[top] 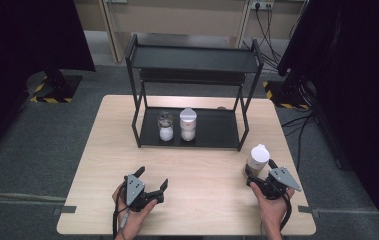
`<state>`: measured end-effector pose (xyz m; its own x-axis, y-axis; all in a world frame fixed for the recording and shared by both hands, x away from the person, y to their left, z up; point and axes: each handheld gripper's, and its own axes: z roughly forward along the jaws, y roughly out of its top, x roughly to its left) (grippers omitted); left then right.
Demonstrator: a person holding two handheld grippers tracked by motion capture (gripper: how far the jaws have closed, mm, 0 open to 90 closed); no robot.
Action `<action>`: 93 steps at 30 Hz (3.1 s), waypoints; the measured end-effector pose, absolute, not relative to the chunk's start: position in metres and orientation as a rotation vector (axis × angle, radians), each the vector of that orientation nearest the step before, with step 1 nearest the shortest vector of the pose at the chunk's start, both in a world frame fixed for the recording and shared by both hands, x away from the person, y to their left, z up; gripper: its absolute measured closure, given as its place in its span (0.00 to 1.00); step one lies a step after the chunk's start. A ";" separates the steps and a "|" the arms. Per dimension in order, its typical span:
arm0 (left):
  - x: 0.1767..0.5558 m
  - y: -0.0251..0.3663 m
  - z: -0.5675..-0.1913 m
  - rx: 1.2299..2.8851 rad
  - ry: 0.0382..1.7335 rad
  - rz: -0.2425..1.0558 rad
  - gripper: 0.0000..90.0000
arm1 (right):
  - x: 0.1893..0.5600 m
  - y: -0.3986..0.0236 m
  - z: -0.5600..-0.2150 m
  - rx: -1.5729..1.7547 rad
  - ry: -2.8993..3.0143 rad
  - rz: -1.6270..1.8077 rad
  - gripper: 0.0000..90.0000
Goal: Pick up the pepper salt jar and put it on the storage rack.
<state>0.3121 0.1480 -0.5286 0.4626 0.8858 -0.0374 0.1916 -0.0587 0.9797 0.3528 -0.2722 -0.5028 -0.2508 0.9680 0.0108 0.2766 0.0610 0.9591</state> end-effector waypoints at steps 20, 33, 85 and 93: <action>0.312 0.148 -0.529 1.555 0.971 0.749 0.07 | 0.364 -0.268 -0.512 1.266 1.618 1.201 0.33; 0.312 0.148 -0.529 1.556 0.971 0.750 0.07 | 0.355 -0.262 -0.502 1.207 1.608 1.274 0.34; 0.312 0.148 -0.529 1.550 0.974 0.744 0.07 | 0.414 -0.177 -0.447 1.016 1.697 1.412 0.34; 0.312 0.149 -0.529 1.549 0.974 0.742 0.07 | 0.427 -0.168 -0.452 1.036 1.709 1.414 0.34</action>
